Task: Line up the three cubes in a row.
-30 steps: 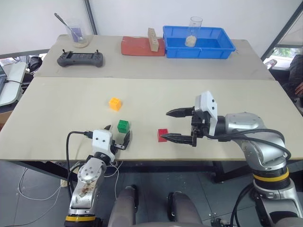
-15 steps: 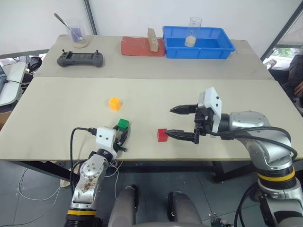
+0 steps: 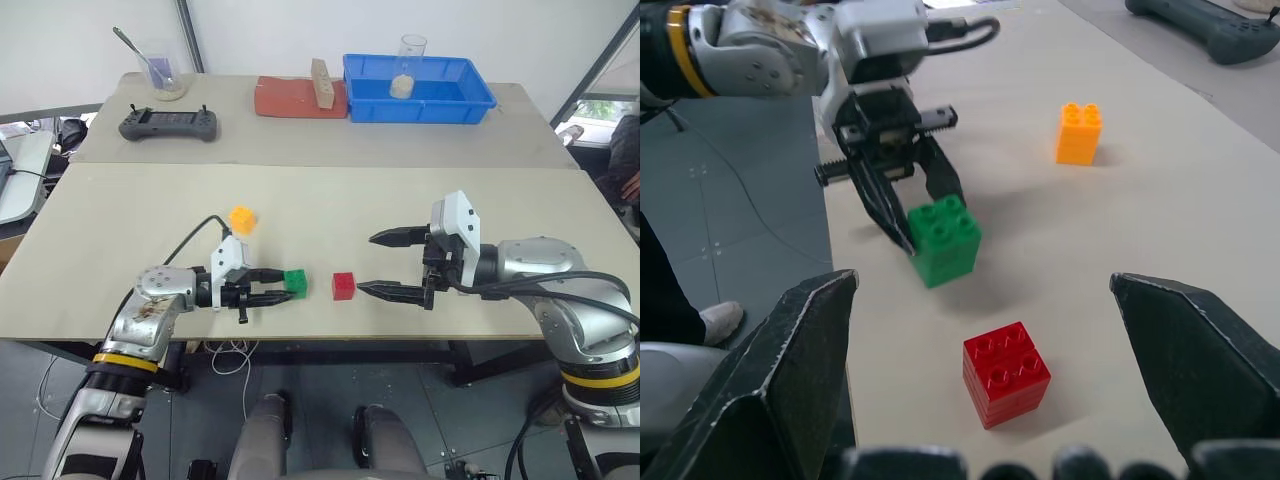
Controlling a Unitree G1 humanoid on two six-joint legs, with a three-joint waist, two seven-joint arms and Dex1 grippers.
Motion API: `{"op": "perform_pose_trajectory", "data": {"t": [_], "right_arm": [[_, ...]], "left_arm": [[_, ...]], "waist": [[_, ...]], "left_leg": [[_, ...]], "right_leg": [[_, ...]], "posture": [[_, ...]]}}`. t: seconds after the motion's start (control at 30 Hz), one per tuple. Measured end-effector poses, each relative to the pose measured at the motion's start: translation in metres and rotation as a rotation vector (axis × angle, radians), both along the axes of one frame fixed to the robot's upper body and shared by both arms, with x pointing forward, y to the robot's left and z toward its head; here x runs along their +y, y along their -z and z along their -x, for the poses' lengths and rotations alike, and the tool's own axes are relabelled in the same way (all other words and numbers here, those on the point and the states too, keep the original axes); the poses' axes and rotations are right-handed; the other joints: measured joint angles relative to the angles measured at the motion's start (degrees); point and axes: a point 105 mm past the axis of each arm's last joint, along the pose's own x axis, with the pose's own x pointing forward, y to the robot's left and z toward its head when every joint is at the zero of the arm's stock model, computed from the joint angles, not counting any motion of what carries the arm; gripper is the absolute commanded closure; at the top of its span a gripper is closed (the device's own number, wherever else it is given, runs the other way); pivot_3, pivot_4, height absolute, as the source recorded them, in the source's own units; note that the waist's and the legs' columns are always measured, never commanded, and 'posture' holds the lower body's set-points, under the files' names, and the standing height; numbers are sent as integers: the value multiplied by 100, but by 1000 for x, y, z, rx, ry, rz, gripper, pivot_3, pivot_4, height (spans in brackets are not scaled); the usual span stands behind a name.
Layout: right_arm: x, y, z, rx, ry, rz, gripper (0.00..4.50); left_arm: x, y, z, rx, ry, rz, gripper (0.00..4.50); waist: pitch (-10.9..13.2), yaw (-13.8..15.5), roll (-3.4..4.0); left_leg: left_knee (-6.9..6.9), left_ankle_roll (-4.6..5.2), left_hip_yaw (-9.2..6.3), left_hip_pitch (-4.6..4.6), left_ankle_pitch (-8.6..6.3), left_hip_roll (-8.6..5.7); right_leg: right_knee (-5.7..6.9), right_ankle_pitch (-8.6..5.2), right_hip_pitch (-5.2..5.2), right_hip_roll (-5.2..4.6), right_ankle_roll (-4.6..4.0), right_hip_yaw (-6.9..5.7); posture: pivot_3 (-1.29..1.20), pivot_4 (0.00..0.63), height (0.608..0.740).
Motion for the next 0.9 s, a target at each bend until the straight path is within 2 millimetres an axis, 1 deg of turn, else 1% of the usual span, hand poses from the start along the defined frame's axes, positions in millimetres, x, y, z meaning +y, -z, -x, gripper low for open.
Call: {"op": "perform_pose_trajectory", "data": {"t": [0.1, 0.37, 0.43, 0.53, 0.73, 0.77, 0.9], "right_arm": [[-4, 0, 2, -4, 18, -1, 0], [-5, 0, 5, -18, 32, 13, 0], [-5, -1, 6, -18, 32, 12, 0], [-4, -1, 6, -15, 28, 6, 0], [-4, -2, 6, -17, 29, 2, 0], [-4, -2, 6, -17, 29, 3, 0], [-4, -1, 4, -10, 31, 5, 0]], "left_arm": [[-1, 8, -6, 0, 37, -14, 3239], [-16, 12, -13, -47, 106, -4, 3239], [-17, 13, -13, -56, 113, -7, 3239], [-17, 13, -14, -70, 117, -12, 3239], [-14, 21, -13, -55, 114, -31, 275], [-14, 21, -13, -56, 116, -33, 57], [-12, 20, -12, -56, 123, -40, 57]], "waist": [[0, -2, -1], [0, 9, -1], [0, 6, -1], [0, 7, -1], [1, -1, -1], [1, -2, -1], [1, -5, -1]], "left_leg": [[4, 1, 0, -1, 1, 0], [13, 4, -2, -1, 2, 0], [14, 28, -2, -1, 17, 0], [14, 28, -3, 0, 17, 1], [14, 31, -4, -1, 19, 2], [14, 31, -4, -1, 19, 2], [14, 31, -4, -2, 19, 3]], "right_leg": [[1, 6, 1, 1, 12, 1], [6, 9, 5, 1, 21, 0], [7, 12, 5, 2, 27, 1], [7, 12, 6, 2, 27, 0], [10, 13, 3, 4, 28, 1], [11, 13, 3, 4, 28, 1], [11, 13, 3, 5, 28, 1]], "posture": [[0, 150, 740], [0, 150, 740], [0, 150, 740], [0, 150, 740], [0, 150, 740], [0, 150, 740], [0, 150, 740]]}}
